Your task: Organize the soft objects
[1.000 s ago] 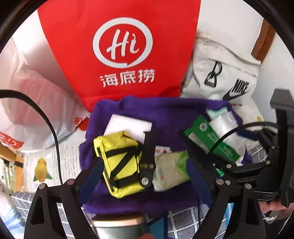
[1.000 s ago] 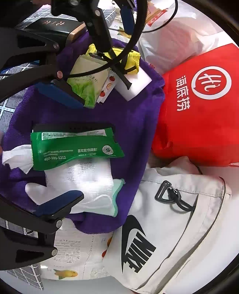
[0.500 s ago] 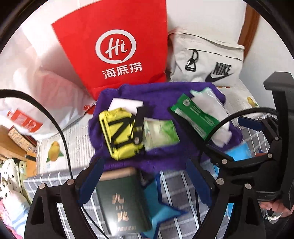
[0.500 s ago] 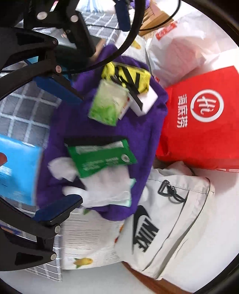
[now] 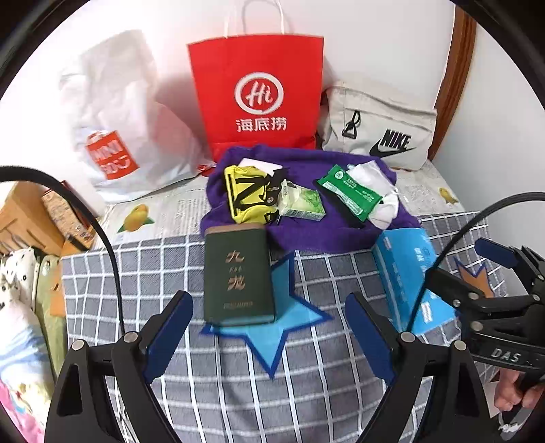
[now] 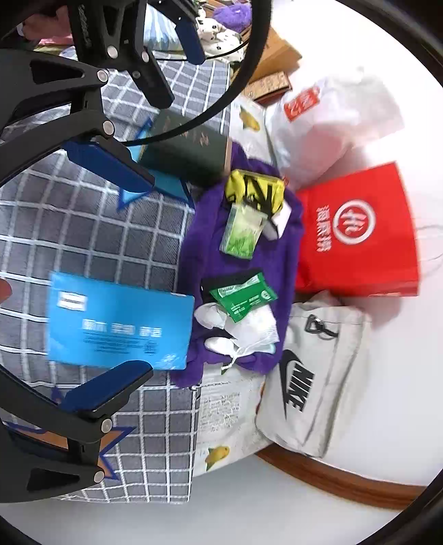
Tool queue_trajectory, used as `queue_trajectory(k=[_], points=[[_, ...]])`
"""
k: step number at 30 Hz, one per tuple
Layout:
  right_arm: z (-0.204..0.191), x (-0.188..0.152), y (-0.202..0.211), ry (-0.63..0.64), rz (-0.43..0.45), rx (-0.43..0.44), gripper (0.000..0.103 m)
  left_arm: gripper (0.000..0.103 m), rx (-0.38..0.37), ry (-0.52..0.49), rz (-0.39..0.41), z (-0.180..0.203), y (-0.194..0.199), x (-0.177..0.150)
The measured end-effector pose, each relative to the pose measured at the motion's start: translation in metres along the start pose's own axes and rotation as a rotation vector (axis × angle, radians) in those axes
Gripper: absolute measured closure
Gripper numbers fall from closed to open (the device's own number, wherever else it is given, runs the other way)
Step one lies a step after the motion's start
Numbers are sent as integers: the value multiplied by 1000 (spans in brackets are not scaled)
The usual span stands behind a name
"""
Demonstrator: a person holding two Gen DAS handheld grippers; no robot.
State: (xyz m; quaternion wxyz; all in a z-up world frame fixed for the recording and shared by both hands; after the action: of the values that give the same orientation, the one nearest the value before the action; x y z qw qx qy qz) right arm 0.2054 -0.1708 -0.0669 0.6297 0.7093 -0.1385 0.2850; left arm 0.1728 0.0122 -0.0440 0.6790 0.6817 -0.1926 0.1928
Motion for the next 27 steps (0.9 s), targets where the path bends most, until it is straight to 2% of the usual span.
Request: queue_trajectory(k=[7, 9, 11, 14, 21, 27], points=[[-12, -32, 60, -19, 77, 9, 4, 13, -4, 2, 107, 6, 58, -31], [-16, -41, 72, -14, 92, 12, 4, 13, -12, -4, 126, 11, 70, -36], [-16, -48, 80, -14, 107, -1, 3, 13, 10, -11, 145, 14, 81, -43], [-15, -58, 94, -26, 126, -2, 3, 13, -6, 1, 166, 17, 95, -53], [-13, -75, 112, -31, 132, -9, 3, 13, -50, 13, 172, 27, 110, -74], [-11, -87, 117, -46, 132, -29, 3, 12, -41, 3, 170, 35, 117, -83]])
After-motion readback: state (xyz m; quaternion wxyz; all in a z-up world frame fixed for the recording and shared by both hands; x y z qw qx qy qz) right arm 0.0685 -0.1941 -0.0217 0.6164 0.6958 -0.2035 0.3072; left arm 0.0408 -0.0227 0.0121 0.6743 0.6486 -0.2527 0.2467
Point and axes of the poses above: each gripper's, at about its wrist camera, not at the fingertips, and y roughly against the way its jaws point, z to its right, x to its top, the point moved 3 cm from there along -y, roughly the way its jaws point
